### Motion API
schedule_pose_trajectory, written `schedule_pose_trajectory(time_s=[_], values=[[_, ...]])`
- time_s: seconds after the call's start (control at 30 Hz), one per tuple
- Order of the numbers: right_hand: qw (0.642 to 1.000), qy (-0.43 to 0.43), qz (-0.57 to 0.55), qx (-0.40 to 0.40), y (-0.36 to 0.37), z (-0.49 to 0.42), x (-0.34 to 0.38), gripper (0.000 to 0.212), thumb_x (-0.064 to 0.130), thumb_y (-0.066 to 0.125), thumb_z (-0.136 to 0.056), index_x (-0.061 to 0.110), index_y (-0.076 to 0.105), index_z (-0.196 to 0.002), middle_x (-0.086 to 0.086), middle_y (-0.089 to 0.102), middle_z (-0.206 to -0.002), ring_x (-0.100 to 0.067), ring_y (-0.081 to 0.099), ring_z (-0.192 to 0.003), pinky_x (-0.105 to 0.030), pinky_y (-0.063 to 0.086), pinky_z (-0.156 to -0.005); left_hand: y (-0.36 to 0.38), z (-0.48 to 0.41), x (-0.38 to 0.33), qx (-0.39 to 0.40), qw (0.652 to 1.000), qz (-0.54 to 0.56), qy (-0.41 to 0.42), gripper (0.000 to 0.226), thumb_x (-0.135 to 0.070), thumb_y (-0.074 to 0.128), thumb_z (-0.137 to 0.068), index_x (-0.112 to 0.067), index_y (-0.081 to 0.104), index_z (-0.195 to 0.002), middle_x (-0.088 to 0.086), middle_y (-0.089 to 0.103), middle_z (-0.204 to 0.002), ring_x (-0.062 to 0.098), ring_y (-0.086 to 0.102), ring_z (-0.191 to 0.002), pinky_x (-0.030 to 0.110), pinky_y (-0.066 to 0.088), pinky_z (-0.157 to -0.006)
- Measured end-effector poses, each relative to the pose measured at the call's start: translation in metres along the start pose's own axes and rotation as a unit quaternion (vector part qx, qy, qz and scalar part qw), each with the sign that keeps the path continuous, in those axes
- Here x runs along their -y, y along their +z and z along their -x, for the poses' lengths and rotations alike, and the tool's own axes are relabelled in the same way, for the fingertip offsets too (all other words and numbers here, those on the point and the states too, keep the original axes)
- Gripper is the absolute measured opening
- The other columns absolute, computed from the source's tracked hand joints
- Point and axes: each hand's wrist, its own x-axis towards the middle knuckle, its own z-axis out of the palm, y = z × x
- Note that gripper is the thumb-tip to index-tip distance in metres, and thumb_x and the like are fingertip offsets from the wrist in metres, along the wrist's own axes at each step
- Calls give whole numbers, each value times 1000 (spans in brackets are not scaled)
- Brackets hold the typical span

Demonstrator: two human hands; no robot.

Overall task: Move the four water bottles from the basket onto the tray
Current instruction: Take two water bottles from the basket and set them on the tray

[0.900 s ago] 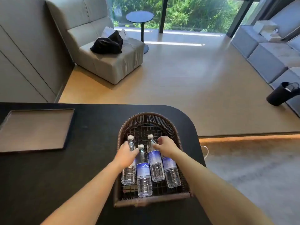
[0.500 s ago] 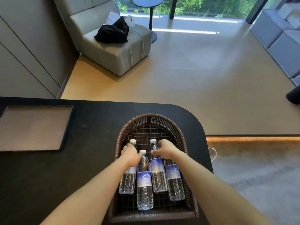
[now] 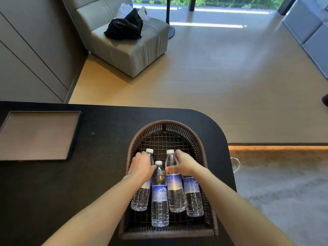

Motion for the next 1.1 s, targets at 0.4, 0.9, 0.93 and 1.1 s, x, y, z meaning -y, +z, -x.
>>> schedule_pose_trajectory(time_s=[0.4, 0.9, 0.93, 1.1], values=[[987, -134, -54, -66, 19, 102, -10, 62, 27, 87, -74, 34, 52, -125, 19, 61, -116, 8, 57, -107, -17, 47, -89, -19, 104, 49, -42, 975, 166, 141, 61, -37, 79, -83, -33, 47, -135, -9, 55, -121, 10, 57, -111, 35, 54, -92], [954, -197, -6, -227, 35, 194, 38, 74, 33, 88, -75, 35, 48, -137, 22, 59, -121, -2, 58, -112, -20, 49, -96, -58, 162, 98, -139, 926, 280, 212, 51, -46, 84, -77, -23, 65, -119, -9, 71, -106, 8, 69, -98, 29, 61, -80], [948, -203, -3, -244, 36, 201, 49, 76, 34, 88, -74, 31, 48, -139, 17, 61, -125, -5, 58, -115, -25, 50, -98, -65, 168, 105, -155, 916, 299, 217, 51, -48, 83, -77, -22, 66, -117, -9, 72, -106, 8, 70, -98, 30, 62, -79], [927, -244, 2, -285, 62, 237, 122, 74, 39, 85, -72, 34, 48, -136, 10, 63, -132, -10, 60, -118, -32, 54, -99, -109, 197, 162, -226, 884, 337, 235, 62, -55, 82, -72, -18, 68, -120, -6, 74, -107, 10, 71, -97, 26, 62, -80]])
